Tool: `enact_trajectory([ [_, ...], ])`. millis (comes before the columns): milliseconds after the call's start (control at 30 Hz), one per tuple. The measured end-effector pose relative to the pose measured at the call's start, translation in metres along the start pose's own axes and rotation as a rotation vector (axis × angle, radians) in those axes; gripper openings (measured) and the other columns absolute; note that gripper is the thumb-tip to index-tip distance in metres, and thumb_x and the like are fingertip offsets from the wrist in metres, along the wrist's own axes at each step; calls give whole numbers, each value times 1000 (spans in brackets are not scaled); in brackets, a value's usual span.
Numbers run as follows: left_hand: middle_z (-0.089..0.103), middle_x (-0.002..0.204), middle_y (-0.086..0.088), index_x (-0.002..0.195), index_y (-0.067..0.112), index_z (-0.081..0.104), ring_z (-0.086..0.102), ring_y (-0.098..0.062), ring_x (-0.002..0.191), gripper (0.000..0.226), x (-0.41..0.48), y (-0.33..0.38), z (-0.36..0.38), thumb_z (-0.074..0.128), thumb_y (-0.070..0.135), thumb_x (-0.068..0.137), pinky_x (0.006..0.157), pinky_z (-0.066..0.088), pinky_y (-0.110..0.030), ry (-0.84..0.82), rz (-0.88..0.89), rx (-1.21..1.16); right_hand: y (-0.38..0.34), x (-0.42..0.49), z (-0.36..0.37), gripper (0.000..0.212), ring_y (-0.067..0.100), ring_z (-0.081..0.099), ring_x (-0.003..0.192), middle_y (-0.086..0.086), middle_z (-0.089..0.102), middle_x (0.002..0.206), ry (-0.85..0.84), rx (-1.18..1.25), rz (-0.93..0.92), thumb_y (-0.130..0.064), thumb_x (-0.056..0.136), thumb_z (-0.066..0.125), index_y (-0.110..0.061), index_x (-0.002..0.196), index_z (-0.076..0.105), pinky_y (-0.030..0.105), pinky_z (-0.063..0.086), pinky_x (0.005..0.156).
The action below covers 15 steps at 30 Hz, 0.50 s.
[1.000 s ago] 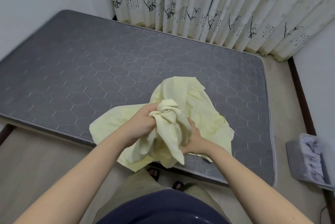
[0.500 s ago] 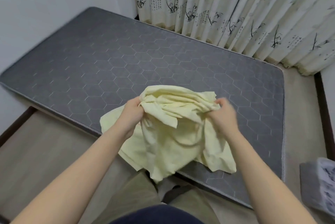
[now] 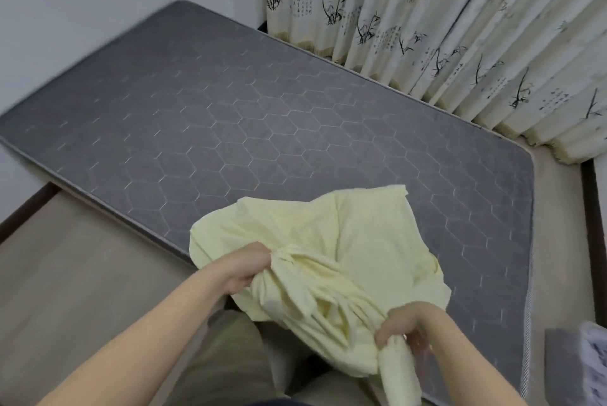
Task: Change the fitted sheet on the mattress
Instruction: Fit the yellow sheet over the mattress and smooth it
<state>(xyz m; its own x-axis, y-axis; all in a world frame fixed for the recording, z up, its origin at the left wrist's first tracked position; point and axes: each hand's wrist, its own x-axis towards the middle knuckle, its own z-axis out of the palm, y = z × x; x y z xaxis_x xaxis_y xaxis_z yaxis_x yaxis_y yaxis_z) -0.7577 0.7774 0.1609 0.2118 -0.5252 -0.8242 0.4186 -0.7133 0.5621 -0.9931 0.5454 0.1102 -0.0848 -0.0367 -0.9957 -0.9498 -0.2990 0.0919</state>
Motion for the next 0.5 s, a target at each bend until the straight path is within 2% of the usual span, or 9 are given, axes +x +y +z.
enact_trajectory([
  [100,72,98,-14,112,-2,64,70,-24,88,23,8,37,-75,57,5,91,92,54,-41,218,60,-287,-90,-40,-40,45,22,57,75,9,55,92,243,190,-167,-33,82,74,-6,113,55,33,54,60],
  [167,64,96,-20,108,-6,60,71,-21,67,19,2,84,-147,46,0,96,72,60,-34,326,219,-532,-184,-87,-72,34,24,56,68,8,55,79,635,105,-389,-41,83,71,-11,87,56,23,40,49],
  [233,58,107,-23,114,3,55,70,-19,70,22,-19,140,-234,38,4,100,68,59,-31,394,488,-693,-285,-134,-88,31,28,62,88,10,59,90,1014,101,-677,-39,83,71,-14,83,53,28,38,60],
  [267,55,117,-25,117,5,52,68,-21,81,22,-35,167,-280,38,5,101,77,58,-34,460,632,-740,-332,-157,-87,28,27,61,103,7,59,103,1043,210,-897,-34,81,73,-17,94,55,28,41,70],
  [300,53,125,-24,118,5,52,66,-23,90,22,-52,191,-324,39,4,100,86,57,-38,535,768,-774,-374,-182,-82,43,24,55,119,4,54,123,925,345,-1132,-28,79,76,-22,114,52,26,44,84],
  [367,58,128,-18,118,3,56,68,-23,98,25,-83,218,-397,44,-2,96,85,57,-39,685,923,-775,-434,-213,-67,97,18,29,144,-7,18,157,564,524,-1472,-22,73,83,-37,147,22,29,35,110],
  [400,60,129,-12,121,6,56,68,-21,102,30,-91,222,-424,48,-2,93,83,57,-35,761,921,-703,-452,-219,-60,106,18,23,146,-12,6,159,514,493,-1525,-23,73,84,-43,149,12,31,33,113],
  [467,45,147,-8,142,12,40,51,-21,129,57,-83,217,-449,57,12,88,97,50,-33,1020,701,-365,-469,-205,-52,86,19,40,136,-8,21,156,551,372,-1510,-18,81,77,-38,148,25,27,43,102],
  [500,25,157,-11,151,10,24,32,-23,142,72,-71,206,-450,59,20,89,111,35,-31,1163,571,-167,-467,-187,-49,72,16,53,122,-3,34,152,568,366,-1438,-14,86,72,-29,146,36,20,47,91],
])
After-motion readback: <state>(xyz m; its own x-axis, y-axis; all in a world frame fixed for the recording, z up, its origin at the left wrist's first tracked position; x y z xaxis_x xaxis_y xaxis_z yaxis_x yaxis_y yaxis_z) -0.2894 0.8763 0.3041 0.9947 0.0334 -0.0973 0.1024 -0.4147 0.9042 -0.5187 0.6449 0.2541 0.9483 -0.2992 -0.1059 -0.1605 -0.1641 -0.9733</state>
